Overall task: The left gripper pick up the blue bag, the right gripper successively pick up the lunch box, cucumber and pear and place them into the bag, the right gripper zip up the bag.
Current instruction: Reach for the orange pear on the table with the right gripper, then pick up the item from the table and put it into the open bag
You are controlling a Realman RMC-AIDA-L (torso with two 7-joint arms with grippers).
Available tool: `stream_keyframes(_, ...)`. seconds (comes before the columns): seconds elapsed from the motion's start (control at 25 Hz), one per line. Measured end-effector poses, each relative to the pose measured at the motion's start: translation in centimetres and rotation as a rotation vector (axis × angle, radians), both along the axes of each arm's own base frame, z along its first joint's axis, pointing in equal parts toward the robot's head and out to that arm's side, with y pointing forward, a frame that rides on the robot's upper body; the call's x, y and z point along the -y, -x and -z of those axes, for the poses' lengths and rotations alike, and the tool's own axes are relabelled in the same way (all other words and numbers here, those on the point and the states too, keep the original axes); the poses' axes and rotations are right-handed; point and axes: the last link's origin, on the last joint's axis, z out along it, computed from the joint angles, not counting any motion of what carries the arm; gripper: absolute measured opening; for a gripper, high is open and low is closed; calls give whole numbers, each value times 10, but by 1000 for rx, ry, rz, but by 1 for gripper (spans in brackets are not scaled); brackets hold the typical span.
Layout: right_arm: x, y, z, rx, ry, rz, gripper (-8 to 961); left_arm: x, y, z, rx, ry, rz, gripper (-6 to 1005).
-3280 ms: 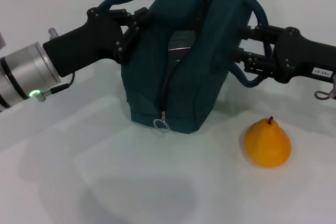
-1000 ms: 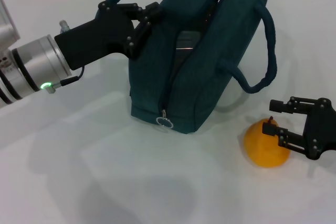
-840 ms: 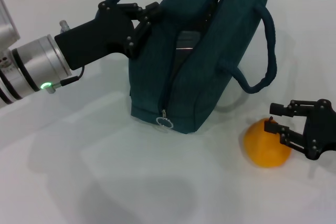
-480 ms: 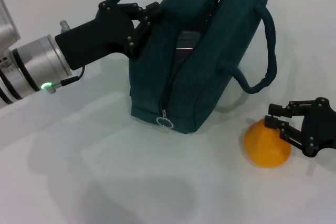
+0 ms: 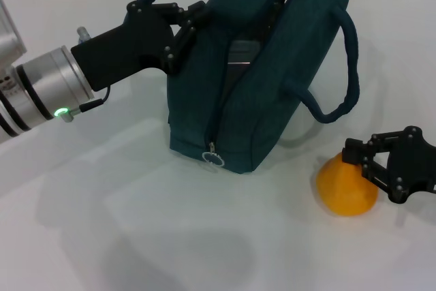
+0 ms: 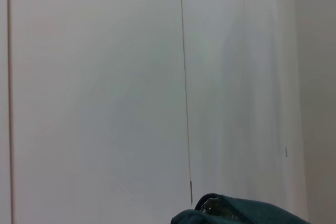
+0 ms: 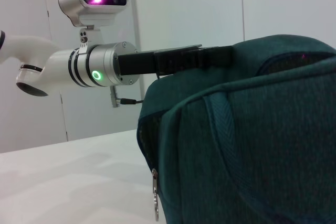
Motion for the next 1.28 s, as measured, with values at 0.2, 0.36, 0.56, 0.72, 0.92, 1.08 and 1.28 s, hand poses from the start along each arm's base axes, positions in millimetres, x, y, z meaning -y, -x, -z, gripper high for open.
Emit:
stream_keyframes(0.2, 0, 0, 0, 11, -13, -25, 138, 0, 0, 0, 0, 0, 0, 97)
stream_keyframes(0.36, 0, 0, 0, 15, -19, -31, 94, 0, 0, 0, 0, -1, 0, 99)
stream_keyframes(0.56, 4, 3, -4, -14, -25, -62, 46, 0, -1, 0, -3, -1, 8, 102)
stream_keyframes(0.72, 9, 12, -18, -94, -54, -136, 39, 0, -5, -1, -6, -1, 32, 104)
stream_keyframes(0.92, 9, 25, -47, -275, -159, -181, 39, -2, -14, -5, 3, 7, 69, 107)
stream_keyframes(1.08, -5, 41, -60, -396, -251, -192, 38, -3, -15, -4, -5, 14, 77, 110)
stream_keyframes(1.28, -34, 72, -62, -483, -258, -227, 38, -2, -16, -2, -13, 22, 82, 113)
